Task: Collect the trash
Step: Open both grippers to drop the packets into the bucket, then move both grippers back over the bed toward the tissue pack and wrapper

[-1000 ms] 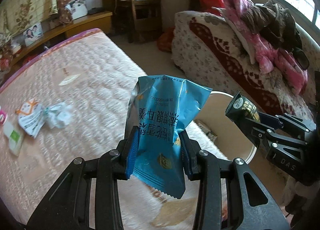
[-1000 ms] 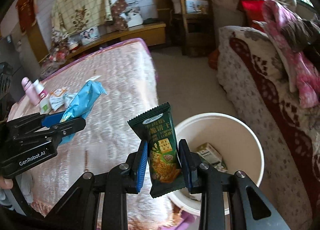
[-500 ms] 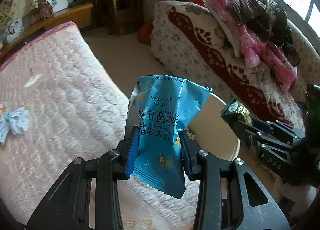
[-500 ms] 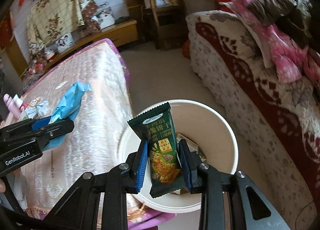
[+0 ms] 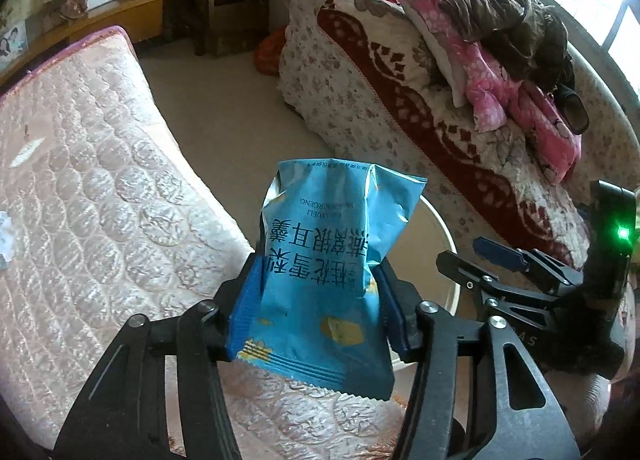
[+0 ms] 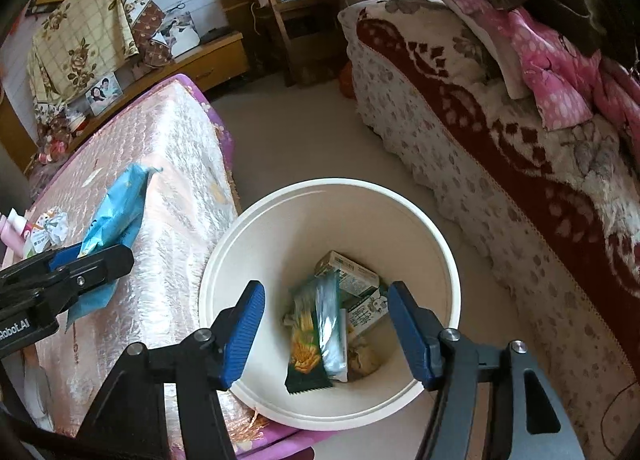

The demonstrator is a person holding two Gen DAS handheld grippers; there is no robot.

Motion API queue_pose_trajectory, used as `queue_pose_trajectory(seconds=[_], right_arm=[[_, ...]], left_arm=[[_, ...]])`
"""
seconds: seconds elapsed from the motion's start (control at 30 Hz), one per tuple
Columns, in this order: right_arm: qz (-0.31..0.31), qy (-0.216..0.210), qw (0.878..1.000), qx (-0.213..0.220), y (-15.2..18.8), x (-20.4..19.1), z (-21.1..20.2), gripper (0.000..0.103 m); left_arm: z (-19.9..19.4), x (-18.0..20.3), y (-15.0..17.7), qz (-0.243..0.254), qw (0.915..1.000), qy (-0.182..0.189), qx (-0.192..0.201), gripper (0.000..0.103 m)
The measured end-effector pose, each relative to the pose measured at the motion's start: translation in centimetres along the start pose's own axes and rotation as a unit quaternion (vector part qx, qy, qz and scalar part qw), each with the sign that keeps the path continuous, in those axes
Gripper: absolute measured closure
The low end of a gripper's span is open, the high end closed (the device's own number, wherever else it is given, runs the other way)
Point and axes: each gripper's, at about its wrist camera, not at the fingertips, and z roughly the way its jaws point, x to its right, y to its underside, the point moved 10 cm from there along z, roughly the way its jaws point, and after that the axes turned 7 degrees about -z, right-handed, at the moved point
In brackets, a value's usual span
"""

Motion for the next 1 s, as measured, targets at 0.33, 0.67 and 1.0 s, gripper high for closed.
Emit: queue_pose_trajectory(seconds=[0.33,0.67,1.0], right_arm=[[-0.001,0.001,1.000,0.003,-0.2,-0.5,-0.4,0.041],[-0.008,-0.011,1.000,0.017,-0.9,-2.4,-1.5,0.041],[-0.058,-0.048,0.997,0.019,-1.8,-10.2,-1.5,0.041]], left_arm=[[-0.6,-0.4,-0.1,-0.018,0.9994,0.029,-0.003,0.043],[-3.6,-3.9,0.1,-0.018,0.9989,-0.028,0.032,0.043],[-8.2,-11.7,1.2,-0.051,0.9911,-0.101,0.070,0.043]])
